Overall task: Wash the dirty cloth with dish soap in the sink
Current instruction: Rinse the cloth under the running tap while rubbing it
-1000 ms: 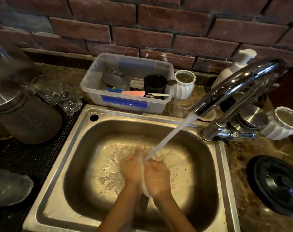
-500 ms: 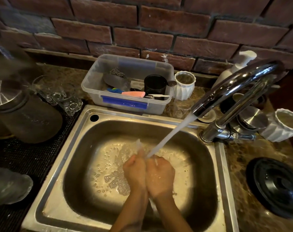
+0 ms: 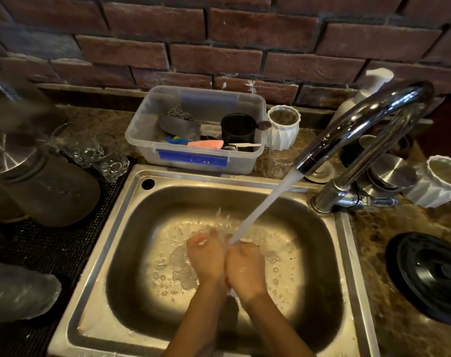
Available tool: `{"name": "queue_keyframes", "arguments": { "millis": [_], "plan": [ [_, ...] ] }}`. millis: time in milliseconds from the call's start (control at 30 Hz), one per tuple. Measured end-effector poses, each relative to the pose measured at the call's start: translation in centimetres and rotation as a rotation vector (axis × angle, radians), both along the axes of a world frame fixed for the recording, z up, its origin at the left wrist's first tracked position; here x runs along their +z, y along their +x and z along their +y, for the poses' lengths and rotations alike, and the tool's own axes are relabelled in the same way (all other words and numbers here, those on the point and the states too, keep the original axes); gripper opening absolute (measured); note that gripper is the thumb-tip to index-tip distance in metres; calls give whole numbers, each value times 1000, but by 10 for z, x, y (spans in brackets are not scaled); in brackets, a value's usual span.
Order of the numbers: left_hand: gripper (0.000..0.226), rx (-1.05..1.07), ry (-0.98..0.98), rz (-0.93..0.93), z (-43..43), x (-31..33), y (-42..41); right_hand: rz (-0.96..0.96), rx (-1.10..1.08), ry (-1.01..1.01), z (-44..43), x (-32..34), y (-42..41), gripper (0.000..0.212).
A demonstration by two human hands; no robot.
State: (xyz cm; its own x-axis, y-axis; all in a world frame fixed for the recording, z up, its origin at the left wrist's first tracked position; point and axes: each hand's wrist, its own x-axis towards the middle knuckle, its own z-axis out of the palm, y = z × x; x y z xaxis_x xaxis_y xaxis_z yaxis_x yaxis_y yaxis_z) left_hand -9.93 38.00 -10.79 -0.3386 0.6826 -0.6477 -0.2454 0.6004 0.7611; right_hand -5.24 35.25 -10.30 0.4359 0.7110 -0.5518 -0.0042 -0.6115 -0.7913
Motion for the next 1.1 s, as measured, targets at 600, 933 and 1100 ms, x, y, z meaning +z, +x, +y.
{"name": "queue_keyframes", "arguments": {
  "millis": [600, 933, 1100],
  "plan": [
    [22, -127, 61, -62, 11, 0, -8, 46, -102, 91, 13, 10, -2, 32],
    [15, -266, -20, -100, -6, -2, 1, -46, -115, 82, 18, 0, 29, 33],
    [28, -283, -217, -314, -13, -4, -11, -107, 44, 243, 17, -10, 33, 30]
  ]
}}
